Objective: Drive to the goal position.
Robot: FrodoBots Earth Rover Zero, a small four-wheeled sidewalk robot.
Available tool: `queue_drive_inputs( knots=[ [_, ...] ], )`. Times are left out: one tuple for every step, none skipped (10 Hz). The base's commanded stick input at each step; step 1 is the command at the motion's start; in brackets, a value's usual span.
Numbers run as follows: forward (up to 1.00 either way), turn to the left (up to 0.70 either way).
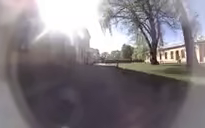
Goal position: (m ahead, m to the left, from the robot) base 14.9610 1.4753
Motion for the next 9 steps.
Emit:
queue_drive_inputs(
  knots=[
    [1.0,0.0],
    [1.0,0.0],
    [1.0,0.0],
    [1.0,0.0],
    [1.0,0.0],
    [1.0,0.25],
    [1.0,0.4],
    [1.0,0.04],
    [1.0,0.0]
  ],
)
